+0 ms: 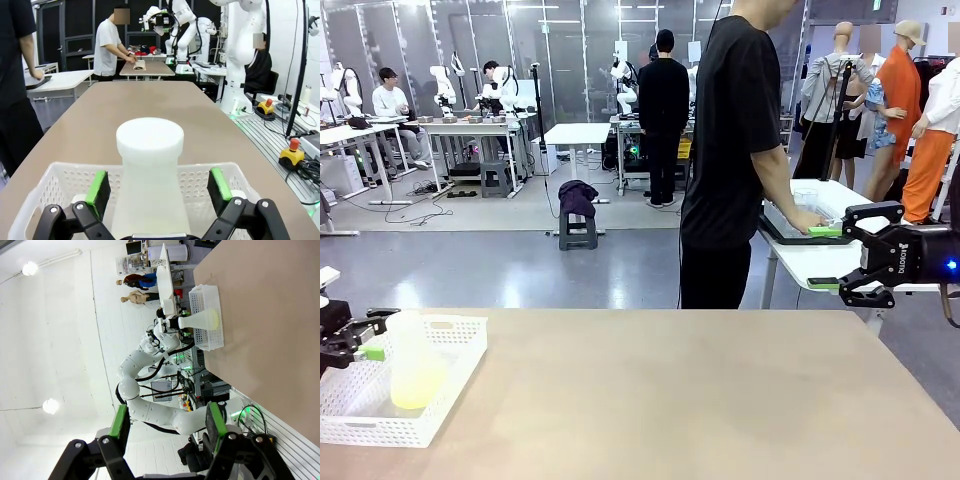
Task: Prepare the solutions needed for the experiment.
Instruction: When the human places the Big flask in the center of the table, pick up the Big flask and place it in the left Organizing basket.
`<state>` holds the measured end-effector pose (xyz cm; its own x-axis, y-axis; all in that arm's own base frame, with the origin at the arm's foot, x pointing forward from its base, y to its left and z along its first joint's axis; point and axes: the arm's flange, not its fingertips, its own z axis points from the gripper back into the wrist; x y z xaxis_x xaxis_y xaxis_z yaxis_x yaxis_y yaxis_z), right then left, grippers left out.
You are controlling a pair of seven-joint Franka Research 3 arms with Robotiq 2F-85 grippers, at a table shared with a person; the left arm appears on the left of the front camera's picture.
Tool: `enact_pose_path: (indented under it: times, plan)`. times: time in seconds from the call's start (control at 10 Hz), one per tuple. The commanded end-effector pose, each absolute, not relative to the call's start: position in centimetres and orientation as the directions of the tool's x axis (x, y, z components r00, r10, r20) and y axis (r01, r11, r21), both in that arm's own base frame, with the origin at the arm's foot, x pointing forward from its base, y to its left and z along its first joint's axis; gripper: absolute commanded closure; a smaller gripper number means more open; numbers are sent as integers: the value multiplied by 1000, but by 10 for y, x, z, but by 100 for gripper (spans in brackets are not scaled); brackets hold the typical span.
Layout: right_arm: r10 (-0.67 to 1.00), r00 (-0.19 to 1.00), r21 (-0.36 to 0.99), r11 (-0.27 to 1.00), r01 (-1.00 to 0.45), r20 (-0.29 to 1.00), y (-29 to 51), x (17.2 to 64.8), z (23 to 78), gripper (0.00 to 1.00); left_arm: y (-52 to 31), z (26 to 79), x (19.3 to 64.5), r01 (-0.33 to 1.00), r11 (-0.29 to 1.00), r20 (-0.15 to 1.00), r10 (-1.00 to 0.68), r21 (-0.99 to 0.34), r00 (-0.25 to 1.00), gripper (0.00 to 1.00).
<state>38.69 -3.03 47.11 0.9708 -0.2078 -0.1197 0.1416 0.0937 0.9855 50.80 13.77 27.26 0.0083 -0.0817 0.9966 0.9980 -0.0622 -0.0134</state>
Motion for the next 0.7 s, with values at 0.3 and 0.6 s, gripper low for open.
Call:
enact_pose_path:
  times: [0.3,0.6]
  plan:
    - [-201,972,986,91,141,-121,-31,386,472,23,175,308,480,953,-22,953,22,-302,302,0]
    - [-201,972,986,91,141,-121,-31,386,472,23,159,338,460,752,-19,737,186,-659,650,0]
